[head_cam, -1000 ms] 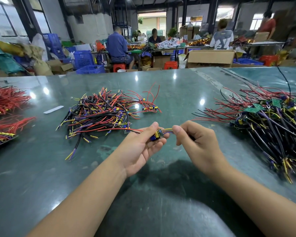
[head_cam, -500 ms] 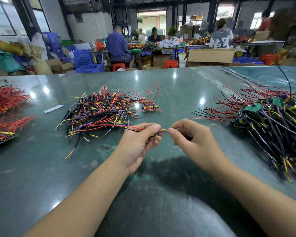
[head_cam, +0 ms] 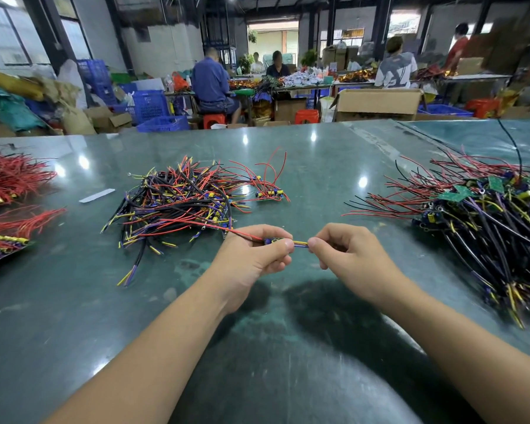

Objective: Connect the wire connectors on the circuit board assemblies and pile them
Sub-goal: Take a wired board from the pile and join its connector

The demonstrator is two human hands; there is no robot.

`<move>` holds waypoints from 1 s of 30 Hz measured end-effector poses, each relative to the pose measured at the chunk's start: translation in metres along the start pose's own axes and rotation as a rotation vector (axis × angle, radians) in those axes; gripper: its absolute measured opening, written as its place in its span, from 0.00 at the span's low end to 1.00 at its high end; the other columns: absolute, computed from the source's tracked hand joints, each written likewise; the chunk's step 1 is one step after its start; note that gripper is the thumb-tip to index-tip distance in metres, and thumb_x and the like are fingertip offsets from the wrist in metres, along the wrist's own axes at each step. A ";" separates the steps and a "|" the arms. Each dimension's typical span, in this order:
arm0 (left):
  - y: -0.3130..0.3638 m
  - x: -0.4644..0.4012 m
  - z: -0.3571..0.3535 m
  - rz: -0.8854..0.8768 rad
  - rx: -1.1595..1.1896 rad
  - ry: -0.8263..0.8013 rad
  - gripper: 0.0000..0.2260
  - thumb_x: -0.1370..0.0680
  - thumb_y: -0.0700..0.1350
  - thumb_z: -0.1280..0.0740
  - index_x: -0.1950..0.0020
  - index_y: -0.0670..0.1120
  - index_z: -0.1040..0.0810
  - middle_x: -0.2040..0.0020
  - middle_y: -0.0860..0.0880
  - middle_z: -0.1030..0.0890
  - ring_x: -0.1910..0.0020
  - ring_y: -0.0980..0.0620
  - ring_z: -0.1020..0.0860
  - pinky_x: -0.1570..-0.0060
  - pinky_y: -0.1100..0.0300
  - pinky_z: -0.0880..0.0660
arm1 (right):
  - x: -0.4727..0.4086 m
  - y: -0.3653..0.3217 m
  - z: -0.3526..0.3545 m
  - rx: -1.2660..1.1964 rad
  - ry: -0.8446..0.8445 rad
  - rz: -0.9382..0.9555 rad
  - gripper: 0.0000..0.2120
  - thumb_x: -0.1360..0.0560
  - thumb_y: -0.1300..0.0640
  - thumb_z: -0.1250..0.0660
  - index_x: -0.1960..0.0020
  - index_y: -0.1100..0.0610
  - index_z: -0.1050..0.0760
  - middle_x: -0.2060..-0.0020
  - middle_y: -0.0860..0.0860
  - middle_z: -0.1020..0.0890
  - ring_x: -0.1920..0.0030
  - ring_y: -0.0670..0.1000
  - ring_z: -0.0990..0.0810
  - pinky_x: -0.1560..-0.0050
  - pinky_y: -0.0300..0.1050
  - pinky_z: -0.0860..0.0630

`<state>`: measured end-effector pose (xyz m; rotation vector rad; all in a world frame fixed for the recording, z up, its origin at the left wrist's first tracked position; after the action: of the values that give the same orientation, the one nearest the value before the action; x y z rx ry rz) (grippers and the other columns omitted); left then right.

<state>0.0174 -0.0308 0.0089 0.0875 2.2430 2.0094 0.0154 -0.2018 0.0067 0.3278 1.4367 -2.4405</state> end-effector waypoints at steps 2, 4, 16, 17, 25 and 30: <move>-0.001 0.000 0.000 0.020 -0.007 -0.005 0.06 0.27 0.33 0.30 0.60 0.43 0.19 0.70 0.48 0.21 0.71 0.56 0.22 0.70 0.67 0.25 | 0.000 0.002 0.000 0.059 0.011 0.006 0.11 0.25 0.55 0.34 0.66 0.53 0.24 0.71 0.54 0.21 0.75 0.43 0.34 0.72 0.36 0.37; -0.001 -0.001 0.001 0.058 0.036 0.003 0.04 0.27 0.33 0.31 0.58 0.42 0.19 0.68 0.47 0.20 0.71 0.56 0.21 0.69 0.67 0.24 | 0.001 0.002 0.000 0.066 0.004 0.053 0.10 0.24 0.55 0.34 0.65 0.52 0.25 0.70 0.56 0.21 0.74 0.44 0.33 0.71 0.39 0.36; 0.002 -0.001 0.002 0.067 0.140 -0.080 0.06 0.25 0.33 0.33 0.59 0.42 0.20 0.68 0.48 0.20 0.71 0.58 0.22 0.68 0.69 0.24 | 0.005 0.001 -0.002 -0.041 0.019 0.138 0.10 0.24 0.57 0.34 0.65 0.52 0.26 0.74 0.51 0.27 0.74 0.44 0.35 0.72 0.35 0.39; 0.002 -0.001 0.002 0.055 0.112 -0.077 0.07 0.25 0.33 0.33 0.59 0.42 0.20 0.69 0.48 0.20 0.71 0.58 0.23 0.68 0.69 0.24 | 0.005 0.002 -0.003 -0.020 0.008 0.136 0.11 0.24 0.56 0.34 0.65 0.51 0.27 0.75 0.47 0.28 0.74 0.43 0.35 0.71 0.35 0.39; -0.001 0.000 0.000 0.055 0.048 -0.123 0.05 0.24 0.34 0.34 0.56 0.42 0.20 0.67 0.49 0.19 0.70 0.57 0.23 0.67 0.67 0.25 | 0.006 0.001 -0.007 0.024 0.047 0.155 0.12 0.23 0.53 0.35 0.65 0.51 0.27 0.76 0.47 0.32 0.74 0.44 0.38 0.72 0.39 0.40; 0.000 0.001 -0.003 0.038 0.099 -0.149 0.06 0.23 0.35 0.34 0.58 0.43 0.20 0.65 0.48 0.18 0.68 0.57 0.21 0.65 0.67 0.24 | 0.009 -0.001 -0.012 -0.041 0.175 0.193 0.11 0.22 0.55 0.35 0.64 0.50 0.26 0.75 0.52 0.32 0.73 0.45 0.37 0.71 0.43 0.39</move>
<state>0.0156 -0.0331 0.0096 0.2823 2.2617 1.8422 0.0076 -0.1923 -0.0010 0.6530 1.4470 -2.2722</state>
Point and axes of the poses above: each hand's wrist, its own x-axis away from the middle knuckle, its own z-axis out of the back of the hand, y = z × x, the point moved 1 cm from there along -x, towards the middle knuckle
